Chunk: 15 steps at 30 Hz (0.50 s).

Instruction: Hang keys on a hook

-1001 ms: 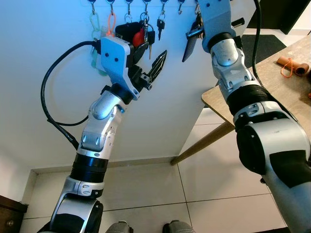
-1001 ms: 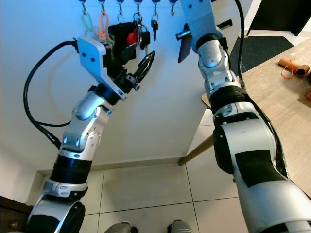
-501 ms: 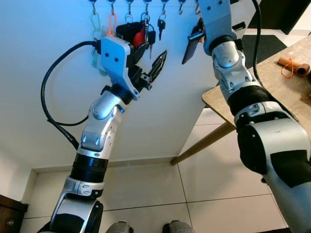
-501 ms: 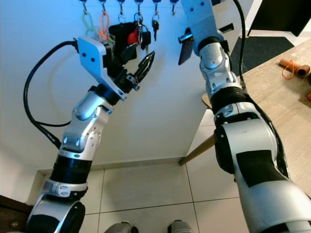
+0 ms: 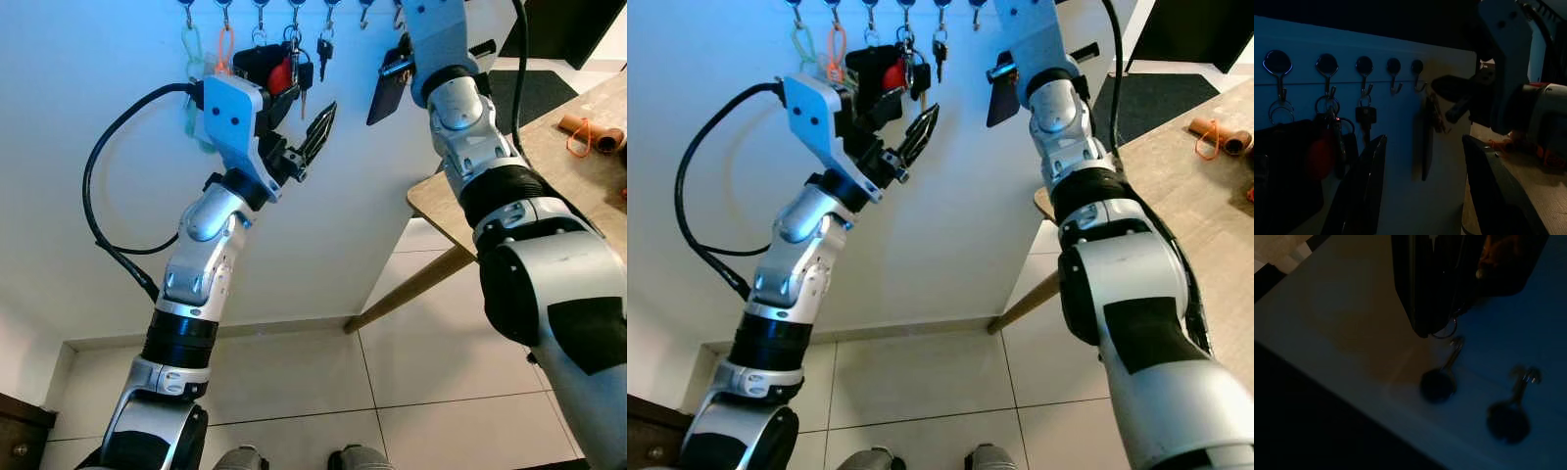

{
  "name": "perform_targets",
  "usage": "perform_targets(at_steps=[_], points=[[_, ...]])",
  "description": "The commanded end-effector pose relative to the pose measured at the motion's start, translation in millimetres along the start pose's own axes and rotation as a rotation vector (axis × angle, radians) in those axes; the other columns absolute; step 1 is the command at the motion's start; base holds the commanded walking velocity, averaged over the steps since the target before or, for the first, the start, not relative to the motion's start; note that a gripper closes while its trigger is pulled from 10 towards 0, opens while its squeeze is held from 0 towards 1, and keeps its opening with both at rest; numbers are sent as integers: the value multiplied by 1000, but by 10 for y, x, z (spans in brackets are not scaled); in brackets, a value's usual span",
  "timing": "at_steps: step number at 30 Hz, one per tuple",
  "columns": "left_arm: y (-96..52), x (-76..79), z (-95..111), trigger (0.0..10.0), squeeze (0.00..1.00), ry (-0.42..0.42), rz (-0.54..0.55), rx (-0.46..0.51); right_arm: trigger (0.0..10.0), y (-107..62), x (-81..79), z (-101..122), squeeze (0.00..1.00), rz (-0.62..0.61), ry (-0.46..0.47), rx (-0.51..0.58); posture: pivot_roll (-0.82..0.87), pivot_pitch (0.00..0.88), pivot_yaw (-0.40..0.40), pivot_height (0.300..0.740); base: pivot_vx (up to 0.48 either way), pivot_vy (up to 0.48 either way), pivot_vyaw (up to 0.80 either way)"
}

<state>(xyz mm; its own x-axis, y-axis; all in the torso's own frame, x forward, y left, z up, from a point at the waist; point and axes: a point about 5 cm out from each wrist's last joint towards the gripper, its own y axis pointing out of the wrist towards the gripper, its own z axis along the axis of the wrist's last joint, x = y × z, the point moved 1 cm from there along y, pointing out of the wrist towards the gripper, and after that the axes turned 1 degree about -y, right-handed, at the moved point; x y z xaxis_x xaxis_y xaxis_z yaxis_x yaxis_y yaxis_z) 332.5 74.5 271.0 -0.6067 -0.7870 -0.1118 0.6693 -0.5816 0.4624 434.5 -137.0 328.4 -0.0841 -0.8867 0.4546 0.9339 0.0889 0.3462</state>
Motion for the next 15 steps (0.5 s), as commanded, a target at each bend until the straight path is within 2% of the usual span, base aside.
perform_targets(at_steps=[1,10,15], points=[[28,50,-6,10000,0,15,-30,-8,10000,-24,-56,-88,0,32,11,-37,56,104,-70,740,0,0,0],[12,50,-26,10000,0,19,-31,-18,10000,-119,-219,-283,0,78,26,-68,58,110,-66,740,0,0,0],[-51,4,-165,10000,0,50,-13,-88,10000,-209,-328,-365,0,99,115,-27,55,105,-62,740,0,0,0]])
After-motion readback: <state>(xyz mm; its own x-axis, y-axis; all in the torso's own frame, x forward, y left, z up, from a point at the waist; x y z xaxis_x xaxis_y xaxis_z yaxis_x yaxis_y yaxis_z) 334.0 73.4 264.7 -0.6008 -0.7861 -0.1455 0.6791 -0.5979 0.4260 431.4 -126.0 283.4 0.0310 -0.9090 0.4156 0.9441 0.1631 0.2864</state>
